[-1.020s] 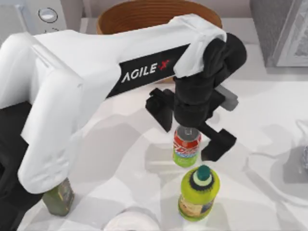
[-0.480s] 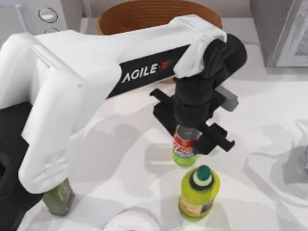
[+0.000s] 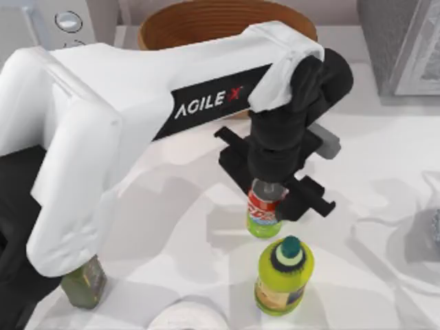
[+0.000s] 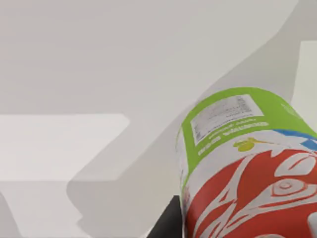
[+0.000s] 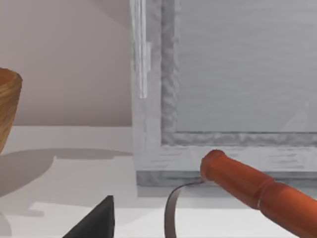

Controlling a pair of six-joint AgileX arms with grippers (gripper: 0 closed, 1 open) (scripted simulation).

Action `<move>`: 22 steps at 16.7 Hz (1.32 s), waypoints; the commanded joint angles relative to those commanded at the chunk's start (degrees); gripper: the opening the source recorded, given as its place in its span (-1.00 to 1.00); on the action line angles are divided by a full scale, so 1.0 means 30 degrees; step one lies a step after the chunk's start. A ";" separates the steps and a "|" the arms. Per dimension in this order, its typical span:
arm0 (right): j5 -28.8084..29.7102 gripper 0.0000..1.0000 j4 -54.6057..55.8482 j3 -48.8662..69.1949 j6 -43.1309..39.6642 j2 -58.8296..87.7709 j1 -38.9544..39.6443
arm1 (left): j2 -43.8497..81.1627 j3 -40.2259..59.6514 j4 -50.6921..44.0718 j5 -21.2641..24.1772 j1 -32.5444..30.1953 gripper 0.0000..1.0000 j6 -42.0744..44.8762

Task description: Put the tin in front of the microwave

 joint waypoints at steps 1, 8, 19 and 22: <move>0.0000 1.00 0.0000 0.0000 0.0000 0.0000 0.0000 | 0.0000 0.0000 0.0000 0.0000 0.0000 -1.00 0.0000; 0.0000 1.00 0.0000 0.0000 0.0000 0.0000 0.0000 | 0.0264 0.1052 -0.1082 -0.0251 0.0052 -1.00 0.0341; 0.0000 1.00 0.0000 0.0000 0.0000 0.0000 0.0000 | -0.0171 0.2582 -0.2854 -0.0012 0.0054 -1.00 0.0075; 0.0000 1.00 0.0000 0.0000 0.0000 0.0000 0.0000 | -0.1080 0.1532 -0.3217 -0.0106 0.1330 -1.00 0.1096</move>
